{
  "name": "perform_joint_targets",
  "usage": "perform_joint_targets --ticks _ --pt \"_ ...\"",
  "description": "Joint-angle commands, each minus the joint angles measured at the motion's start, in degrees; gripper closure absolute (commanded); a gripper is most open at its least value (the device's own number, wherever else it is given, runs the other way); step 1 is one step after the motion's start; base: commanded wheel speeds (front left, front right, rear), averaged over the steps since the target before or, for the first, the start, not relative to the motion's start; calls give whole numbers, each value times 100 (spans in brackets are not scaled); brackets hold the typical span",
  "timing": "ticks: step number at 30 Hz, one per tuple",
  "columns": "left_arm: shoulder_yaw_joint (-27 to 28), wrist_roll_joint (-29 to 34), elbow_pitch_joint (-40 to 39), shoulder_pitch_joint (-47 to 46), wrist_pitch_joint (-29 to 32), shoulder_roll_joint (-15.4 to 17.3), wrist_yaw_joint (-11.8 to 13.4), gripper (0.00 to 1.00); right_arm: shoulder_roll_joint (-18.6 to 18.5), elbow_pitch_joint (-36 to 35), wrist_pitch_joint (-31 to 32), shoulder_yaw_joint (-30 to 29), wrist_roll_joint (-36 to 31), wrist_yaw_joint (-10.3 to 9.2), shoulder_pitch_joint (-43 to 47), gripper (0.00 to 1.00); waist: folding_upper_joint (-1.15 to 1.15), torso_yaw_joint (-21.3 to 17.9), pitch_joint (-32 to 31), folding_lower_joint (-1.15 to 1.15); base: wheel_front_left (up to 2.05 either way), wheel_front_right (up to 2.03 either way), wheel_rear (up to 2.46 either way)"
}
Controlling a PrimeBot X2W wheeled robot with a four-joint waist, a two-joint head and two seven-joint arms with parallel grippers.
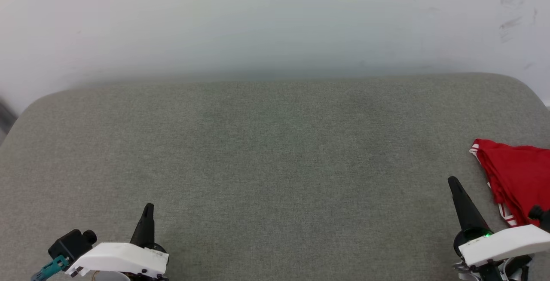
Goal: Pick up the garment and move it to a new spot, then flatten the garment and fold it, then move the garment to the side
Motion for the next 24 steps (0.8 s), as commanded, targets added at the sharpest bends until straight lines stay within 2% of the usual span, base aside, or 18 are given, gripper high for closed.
perform_joint_targets --ticks 1,24 --pt "72 -126 -45 -168 32 13 -40 100 15 -29 23 -30 155 -1 -185 100 0 3 1 0 0 0 0" --pt "397 -1386 28 -327 403 -212 -313 100 86 308 67 -133 1556 -2 -360 100 0 62 34 0 0 0 0"
